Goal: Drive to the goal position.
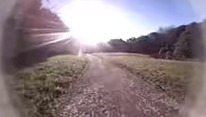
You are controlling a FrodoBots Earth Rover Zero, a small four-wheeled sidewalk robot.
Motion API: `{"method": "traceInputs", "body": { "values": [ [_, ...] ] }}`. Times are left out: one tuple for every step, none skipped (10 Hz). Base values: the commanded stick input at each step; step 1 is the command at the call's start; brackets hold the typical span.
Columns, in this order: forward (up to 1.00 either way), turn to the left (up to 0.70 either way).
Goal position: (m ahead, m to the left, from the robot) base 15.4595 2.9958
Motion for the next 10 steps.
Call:
{"method": "traceInputs", "body": {
  "values": [
    [0.85,0.00],
    [0.85,0.00],
    [0.85,0.00],
    [0.85,0.00],
    [0.85,0.00],
    [0.85,0.00],
    [0.85,0.00],
    [0.85,0.00],
    [0.85,0.00],
    [0.85,0.00]
  ]
}}
